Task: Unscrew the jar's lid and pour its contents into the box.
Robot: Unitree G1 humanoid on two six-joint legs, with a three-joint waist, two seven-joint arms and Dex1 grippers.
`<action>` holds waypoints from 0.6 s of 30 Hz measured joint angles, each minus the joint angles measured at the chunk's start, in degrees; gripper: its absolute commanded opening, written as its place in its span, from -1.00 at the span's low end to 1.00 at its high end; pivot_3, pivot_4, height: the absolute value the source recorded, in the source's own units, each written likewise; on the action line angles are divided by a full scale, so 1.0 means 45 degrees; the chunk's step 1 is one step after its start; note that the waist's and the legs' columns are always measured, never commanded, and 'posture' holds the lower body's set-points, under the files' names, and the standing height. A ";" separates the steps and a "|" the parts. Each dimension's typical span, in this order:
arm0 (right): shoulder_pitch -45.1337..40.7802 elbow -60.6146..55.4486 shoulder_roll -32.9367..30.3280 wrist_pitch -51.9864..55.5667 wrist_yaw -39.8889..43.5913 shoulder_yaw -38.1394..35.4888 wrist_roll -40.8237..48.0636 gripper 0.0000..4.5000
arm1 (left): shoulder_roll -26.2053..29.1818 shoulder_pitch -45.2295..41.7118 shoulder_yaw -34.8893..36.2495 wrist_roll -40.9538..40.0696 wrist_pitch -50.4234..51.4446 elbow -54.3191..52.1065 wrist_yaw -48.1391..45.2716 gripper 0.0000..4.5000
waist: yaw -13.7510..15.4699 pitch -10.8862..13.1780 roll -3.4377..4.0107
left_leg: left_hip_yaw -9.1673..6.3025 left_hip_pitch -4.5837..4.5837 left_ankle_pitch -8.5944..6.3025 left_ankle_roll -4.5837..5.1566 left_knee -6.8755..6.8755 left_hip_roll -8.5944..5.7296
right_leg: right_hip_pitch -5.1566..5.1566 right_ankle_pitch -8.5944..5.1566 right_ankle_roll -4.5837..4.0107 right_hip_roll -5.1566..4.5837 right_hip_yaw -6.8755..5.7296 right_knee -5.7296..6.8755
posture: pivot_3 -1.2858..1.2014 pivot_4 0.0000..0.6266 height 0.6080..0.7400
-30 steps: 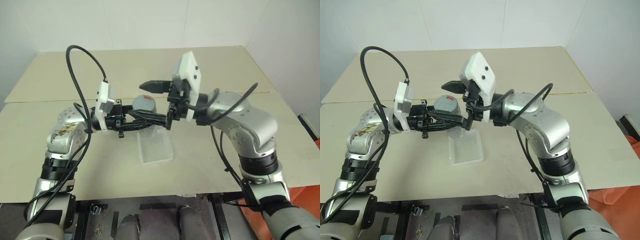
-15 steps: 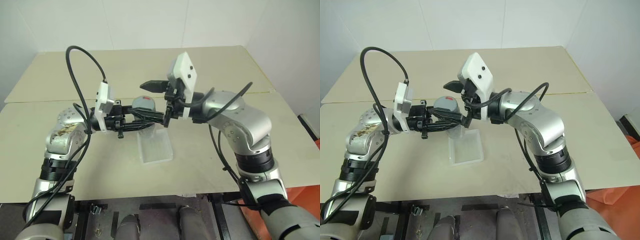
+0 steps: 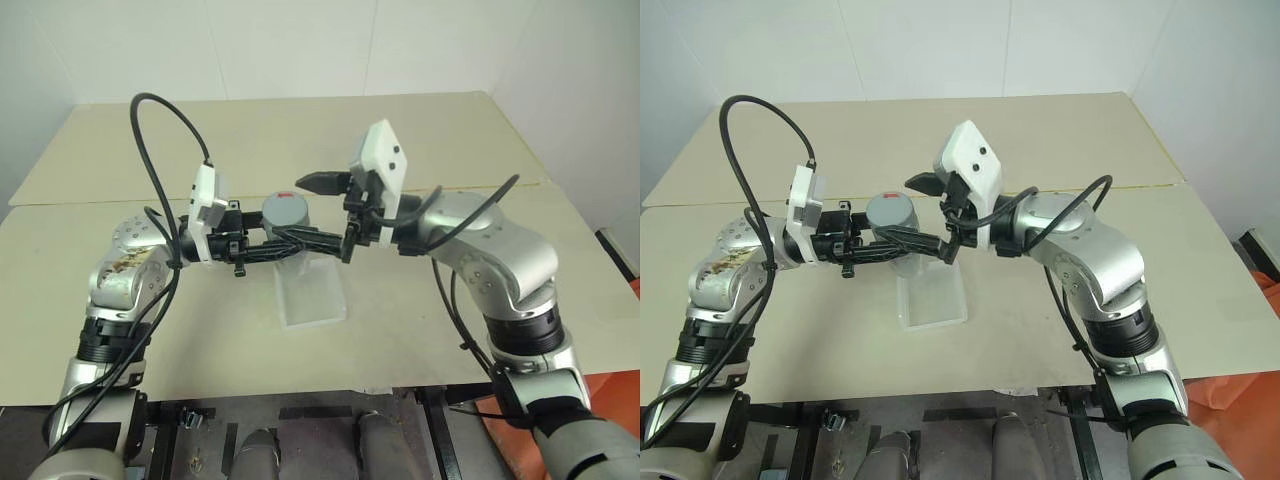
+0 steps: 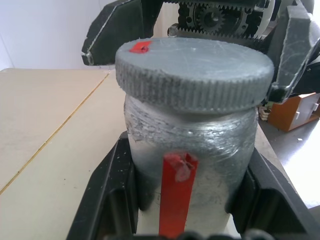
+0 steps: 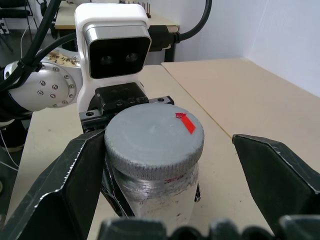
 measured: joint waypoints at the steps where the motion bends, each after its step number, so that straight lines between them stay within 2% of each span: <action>1: 0.0013 0.0001 -0.0062 0.0000 0.0032 0.0000 0.0015 0.99 | 0.0003 0.0011 0.0002 -0.0004 0.0036 -0.0002 0.0016 -0.15 | 0.0003 0.0000 0.0000 | 0.0000 0.0001 0.0000 0.0000 0.0000 0.0000 | 0.0000 0.0000 0.0000 0.0000 0.0000 0.0000 | 0.03 -0.52 1.00; 18: 0.0195 0.0268 -0.0781 0.0002 -0.0178 -0.0878 0.0301 0.99 | 0.0224 0.0205 0.0465 -0.0083 0.0234 -0.0318 0.0055 -0.15 | 0.0015 0.0000 0.0000 | 0.0002 0.0000 0.0000 0.0000 0.0000 0.0000 | 0.0002 0.0000 0.0000 0.0000 0.0000 -0.0002 | 0.03 -0.52 1.00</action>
